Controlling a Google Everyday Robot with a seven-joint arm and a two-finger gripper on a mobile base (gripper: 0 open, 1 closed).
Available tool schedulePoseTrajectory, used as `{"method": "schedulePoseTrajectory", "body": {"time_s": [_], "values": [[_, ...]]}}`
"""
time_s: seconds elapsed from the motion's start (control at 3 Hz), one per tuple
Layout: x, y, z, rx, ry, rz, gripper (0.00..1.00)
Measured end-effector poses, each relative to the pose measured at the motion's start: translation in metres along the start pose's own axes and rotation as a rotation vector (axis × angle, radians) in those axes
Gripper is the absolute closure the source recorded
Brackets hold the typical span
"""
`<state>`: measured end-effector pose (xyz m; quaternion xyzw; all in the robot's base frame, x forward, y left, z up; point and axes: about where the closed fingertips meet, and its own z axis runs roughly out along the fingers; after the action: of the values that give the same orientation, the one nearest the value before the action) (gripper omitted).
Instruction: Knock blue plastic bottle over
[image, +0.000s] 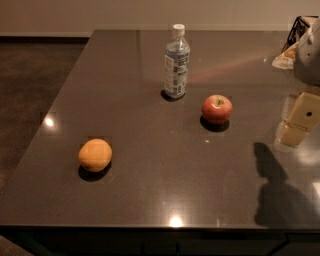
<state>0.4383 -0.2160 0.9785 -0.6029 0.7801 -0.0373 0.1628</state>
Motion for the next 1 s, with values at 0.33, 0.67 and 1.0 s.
{"method": "schedulePoseTrajectory", "body": {"time_s": [0.33,0.67,1.0], "values": [[0.0,0.0,0.0,0.0,0.0,0.0,0.0],[-0.004,-0.006,0.0,0.008,-0.021,0.018,0.0],[-0.02,-0.032,0.009,0.029,-0.084,0.076,0.0]]}}
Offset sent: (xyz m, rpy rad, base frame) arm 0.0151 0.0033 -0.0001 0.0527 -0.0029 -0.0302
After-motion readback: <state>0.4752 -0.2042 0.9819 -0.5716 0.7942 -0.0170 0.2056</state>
